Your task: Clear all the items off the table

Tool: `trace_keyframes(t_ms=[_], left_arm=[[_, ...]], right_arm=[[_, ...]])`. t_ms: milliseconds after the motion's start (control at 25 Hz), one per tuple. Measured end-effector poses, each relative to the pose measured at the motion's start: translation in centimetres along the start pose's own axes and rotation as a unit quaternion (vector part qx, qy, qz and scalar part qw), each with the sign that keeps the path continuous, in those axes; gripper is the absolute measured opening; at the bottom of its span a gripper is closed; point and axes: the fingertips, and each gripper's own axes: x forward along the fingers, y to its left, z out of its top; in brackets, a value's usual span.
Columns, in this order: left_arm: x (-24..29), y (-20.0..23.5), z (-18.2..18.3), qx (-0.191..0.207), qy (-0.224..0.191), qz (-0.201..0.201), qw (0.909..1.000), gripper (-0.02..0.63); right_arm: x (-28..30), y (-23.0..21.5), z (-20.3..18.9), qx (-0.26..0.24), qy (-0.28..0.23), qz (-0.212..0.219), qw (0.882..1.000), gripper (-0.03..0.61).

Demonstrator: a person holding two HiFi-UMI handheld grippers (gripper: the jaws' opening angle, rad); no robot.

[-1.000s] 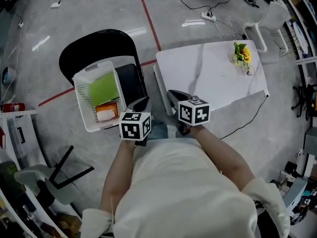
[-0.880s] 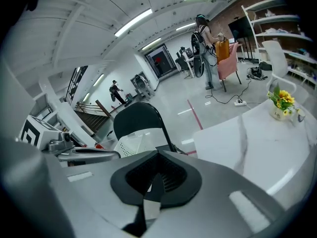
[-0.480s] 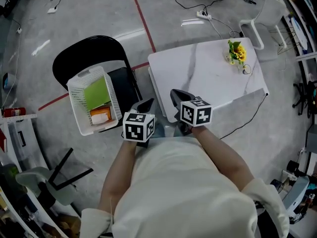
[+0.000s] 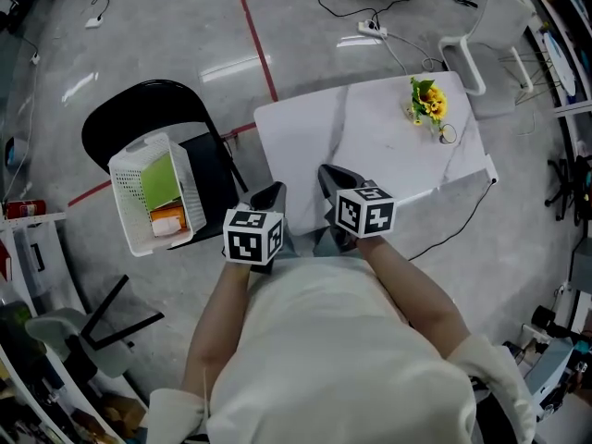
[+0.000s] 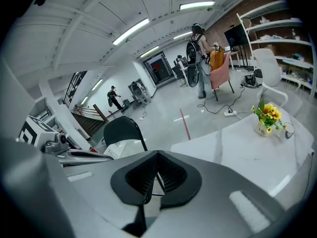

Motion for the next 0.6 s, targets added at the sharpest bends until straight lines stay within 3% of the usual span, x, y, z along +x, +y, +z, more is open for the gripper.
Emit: trace_keyframes(t_ms=[200,600], left_arm=[[2.5,-3.0,1.0,0.004,0.006,-0.002,1.0,0.009],[8.0,-8.4,2.4,0.022,0.025,-0.015,0.9993,0.009]], right_arm=[[-1.4,-3.7,1.4,0.001,-0.01,-0.011,1.0,-0.002],[-4.5,-12.6,2.7,0.083,-0.044,-0.034,0.995,-0.002]])
